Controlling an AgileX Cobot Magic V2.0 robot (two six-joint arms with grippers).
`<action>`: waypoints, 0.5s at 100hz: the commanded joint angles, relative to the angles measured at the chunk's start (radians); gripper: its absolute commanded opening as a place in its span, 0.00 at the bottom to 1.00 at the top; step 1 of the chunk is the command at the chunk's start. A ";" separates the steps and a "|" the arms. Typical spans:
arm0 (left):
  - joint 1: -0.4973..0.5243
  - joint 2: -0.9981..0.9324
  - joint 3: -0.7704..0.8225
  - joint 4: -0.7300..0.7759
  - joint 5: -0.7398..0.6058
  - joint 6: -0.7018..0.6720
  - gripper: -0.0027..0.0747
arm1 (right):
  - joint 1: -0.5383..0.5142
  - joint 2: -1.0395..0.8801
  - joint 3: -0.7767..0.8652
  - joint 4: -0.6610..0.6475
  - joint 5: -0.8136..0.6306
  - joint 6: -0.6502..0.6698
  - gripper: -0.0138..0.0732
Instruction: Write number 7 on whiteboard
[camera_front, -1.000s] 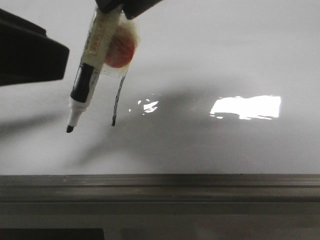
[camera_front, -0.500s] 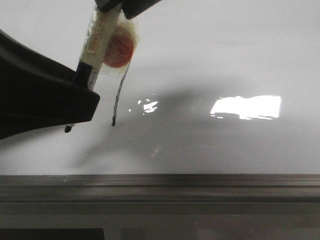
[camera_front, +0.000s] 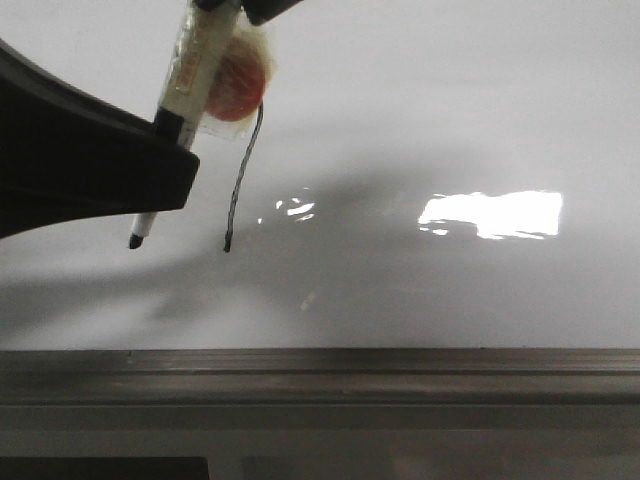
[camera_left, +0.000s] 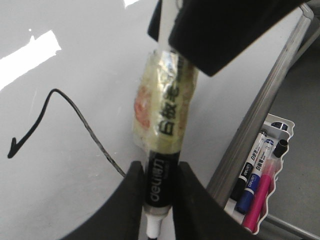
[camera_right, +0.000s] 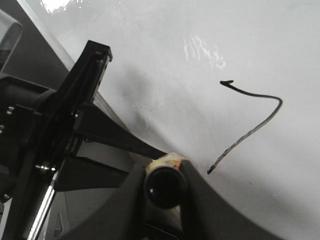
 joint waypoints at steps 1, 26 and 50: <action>-0.003 -0.007 -0.033 -0.072 -0.057 -0.012 0.01 | 0.002 -0.019 -0.031 -0.001 -0.059 -0.010 0.48; 0.060 -0.055 -0.068 -0.494 0.222 -0.015 0.01 | 0.002 -0.019 -0.031 -0.022 -0.061 -0.010 0.59; 0.196 -0.064 -0.093 -0.728 0.334 -0.015 0.01 | 0.002 -0.019 -0.031 -0.022 -0.062 -0.010 0.58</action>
